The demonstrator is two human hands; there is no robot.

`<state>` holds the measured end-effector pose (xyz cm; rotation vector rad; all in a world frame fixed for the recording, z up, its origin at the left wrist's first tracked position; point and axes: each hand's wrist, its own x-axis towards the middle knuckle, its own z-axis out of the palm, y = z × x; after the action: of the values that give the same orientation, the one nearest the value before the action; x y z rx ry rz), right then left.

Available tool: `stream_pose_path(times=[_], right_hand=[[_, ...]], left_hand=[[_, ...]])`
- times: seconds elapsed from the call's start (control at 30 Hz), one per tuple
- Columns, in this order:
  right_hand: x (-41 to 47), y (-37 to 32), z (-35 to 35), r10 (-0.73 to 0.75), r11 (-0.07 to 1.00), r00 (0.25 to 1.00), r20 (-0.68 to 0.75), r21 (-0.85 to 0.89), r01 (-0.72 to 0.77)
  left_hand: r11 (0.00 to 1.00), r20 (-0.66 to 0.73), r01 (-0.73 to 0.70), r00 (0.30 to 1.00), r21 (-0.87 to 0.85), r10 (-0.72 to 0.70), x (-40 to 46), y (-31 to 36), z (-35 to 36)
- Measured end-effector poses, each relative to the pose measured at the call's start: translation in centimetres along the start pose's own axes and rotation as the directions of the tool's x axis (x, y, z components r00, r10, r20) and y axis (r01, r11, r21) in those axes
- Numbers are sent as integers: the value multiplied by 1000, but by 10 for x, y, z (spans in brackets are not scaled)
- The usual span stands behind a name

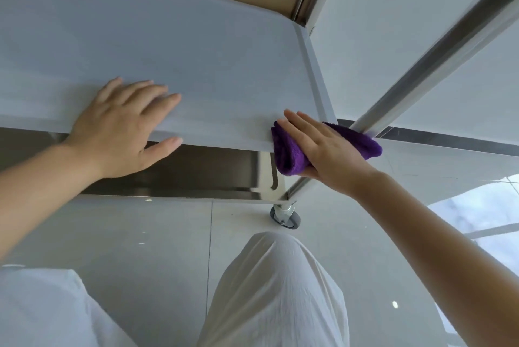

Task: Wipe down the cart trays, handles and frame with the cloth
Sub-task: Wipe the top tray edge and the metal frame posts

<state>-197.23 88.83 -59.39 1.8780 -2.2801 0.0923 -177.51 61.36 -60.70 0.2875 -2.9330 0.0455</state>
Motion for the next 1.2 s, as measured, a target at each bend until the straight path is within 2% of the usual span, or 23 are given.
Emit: stream_pose_path(times=[0.13, 0.23, 0.53, 0.67, 0.8, 0.9, 0.97, 1.07, 1.2], right_hand=[[18, -14, 12, -50, 995, 984, -174, -89, 34], [37, -34, 21, -57, 993, 971, -233, -114, 31], [87, -88, 35, -24, 996, 969, -245, -95, 1], [114, -116, 42, -35, 996, 951, -306, -93, 7], [117, -120, 43, -41, 994, 931, -364, -107, 2], [115, -119, 40, -51, 994, 929, -365, -108, 12], [115, -119, 37, -45, 994, 932, -359, -109, 6], [116, -124, 36, -40, 992, 936, -351, -123, -3], [133, -143, 37, -54, 990, 932, -357, -143, 2]], left_hand=[[999, 15, -51, 999, 0, 51, 2, -1, 2], [998, -21, -55, 998, -23, 55, 0, -2, 4], [982, -101, -105, 991, -155, 90, -3, -3, 1], [940, -183, -163, 977, -298, 111, -4, -7, -3], [915, -165, -204, 974, -347, 155, -14, -16, -7], [938, -152, -90, 987, -335, 40, -43, -55, -13], [969, -172, 44, 981, -241, -87, -71, -96, -12], [958, -170, 253, 946, -139, -275, -108, -138, -6], [941, -267, 307, 904, -140, -335, -113, -140, 8]])
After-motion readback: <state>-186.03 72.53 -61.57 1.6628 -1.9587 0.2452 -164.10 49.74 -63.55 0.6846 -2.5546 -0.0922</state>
